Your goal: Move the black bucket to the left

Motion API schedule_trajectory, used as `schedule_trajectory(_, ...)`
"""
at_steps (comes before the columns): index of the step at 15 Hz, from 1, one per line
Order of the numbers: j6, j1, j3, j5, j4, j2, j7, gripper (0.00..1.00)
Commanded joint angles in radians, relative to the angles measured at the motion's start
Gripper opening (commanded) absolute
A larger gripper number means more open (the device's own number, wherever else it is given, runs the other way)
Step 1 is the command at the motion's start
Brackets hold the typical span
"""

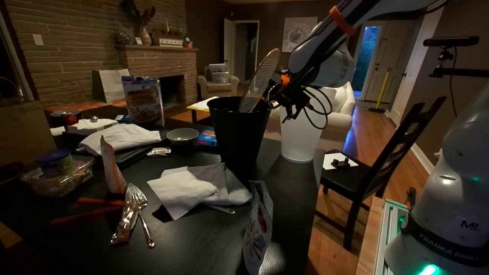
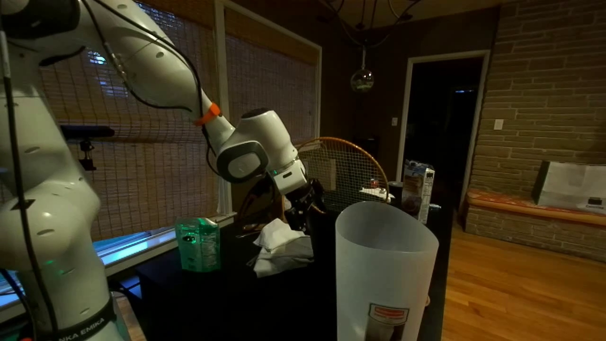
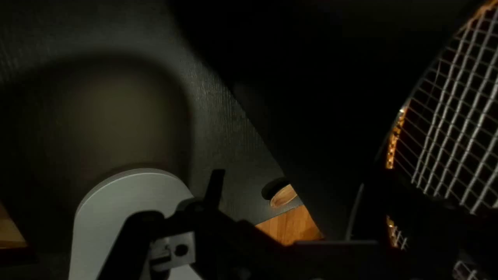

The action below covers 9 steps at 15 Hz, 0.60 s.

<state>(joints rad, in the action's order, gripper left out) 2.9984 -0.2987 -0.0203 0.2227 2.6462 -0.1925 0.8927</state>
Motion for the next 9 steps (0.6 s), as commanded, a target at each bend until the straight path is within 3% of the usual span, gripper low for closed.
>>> schedule_trajectory(1, 0.094, 0.013, 0.015, 0.015, -0.009, 0.072, 0.017, 1.0)
schedule_trajectory(3, 0.124, 0.016, 0.016, 0.01, -0.023, 0.103, 0.013, 0.74)
schedule_trajectory(7, 0.128, 0.025, 0.013, 0.01, -0.068, 0.141, 0.001, 0.44)
schedule_trajectory(9, 0.055, 0.034, 0.008, 0.019, -0.101, 0.125, -0.014, 0.3)
